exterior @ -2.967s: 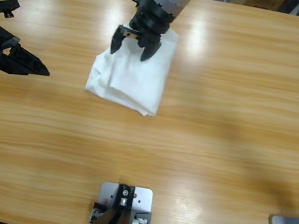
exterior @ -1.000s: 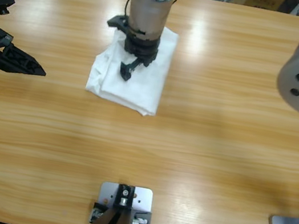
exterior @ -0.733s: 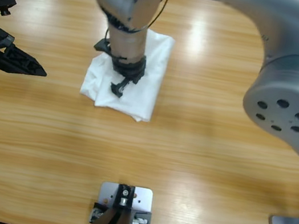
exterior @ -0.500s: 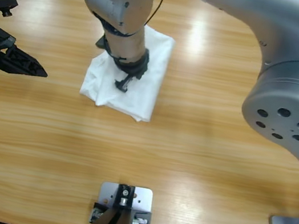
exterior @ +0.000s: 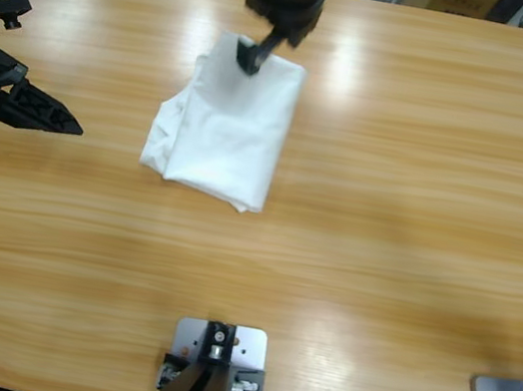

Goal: Fold clothes

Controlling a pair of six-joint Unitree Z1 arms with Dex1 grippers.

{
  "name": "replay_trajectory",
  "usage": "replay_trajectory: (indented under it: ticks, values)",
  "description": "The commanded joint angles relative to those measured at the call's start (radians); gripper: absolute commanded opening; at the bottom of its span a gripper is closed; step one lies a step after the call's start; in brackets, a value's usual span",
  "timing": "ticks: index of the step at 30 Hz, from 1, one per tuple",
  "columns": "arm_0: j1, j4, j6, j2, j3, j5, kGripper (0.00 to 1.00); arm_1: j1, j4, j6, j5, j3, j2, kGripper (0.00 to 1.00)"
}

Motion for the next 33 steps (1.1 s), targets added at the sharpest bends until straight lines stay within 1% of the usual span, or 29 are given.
replay_trajectory:
  ticks: [1, 4, 9, 13, 17, 21, 24, 27, 29, 33]
  values:
    - [0.001, -0.007, 0.013, 0.022, 0.026, 0.003, 0.872, -0.112, 0.097, -0.036, 0.273, -0.294, 0.034, 0.996]
    - [0.001, -0.006, 0.013, 0.023, 0.027, 0.001, 0.872, -0.114, 0.097, -0.035, 0.279, -0.362, 0.121, 0.991]
    - [0.001, -0.007, 0.015, 0.041, 0.023, 0.001, 0.872, -0.097, 0.098, -0.035, 0.264, -0.381, 0.239, 0.987]
    - [0.001, -0.006, 0.014, 0.049, 0.022, 0.0, 0.872, -0.097, 0.097, -0.036, 0.266, -0.436, 0.275, 0.982]
    - [0.001, -0.006, 0.013, 0.064, 0.018, 0.0, 0.872, -0.095, 0.096, -0.036, 0.283, -0.444, 0.312, 0.982]
    - [0.001, -0.006, 0.013, 0.064, 0.019, 0.0, 0.87, -0.045, 0.097, -0.036, 0.278, -0.445, 0.341, 0.982]
    - [0.001, -0.006, 0.013, 0.067, 0.019, 0.0, 0.868, -0.004, 0.1, -0.03, 0.197, -0.439, 0.312, 0.982]
    - [-0.001, -0.006, 0.013, 0.069, 0.019, 0.0, 0.867, 0.032, 0.104, -0.015, 0.082, -0.383, 0.229, 0.982]
    - [-0.003, -0.006, 0.013, 0.068, 0.019, 0.0, 0.867, 0.047, 0.103, -0.002, 0.049, -0.375, 0.159, 0.982]
    - [-0.003, -0.007, 0.014, 0.07, 0.019, 0.0, 0.867, 0.048, 0.101, 0.006, 0.048, -0.384, 0.057, 0.982]
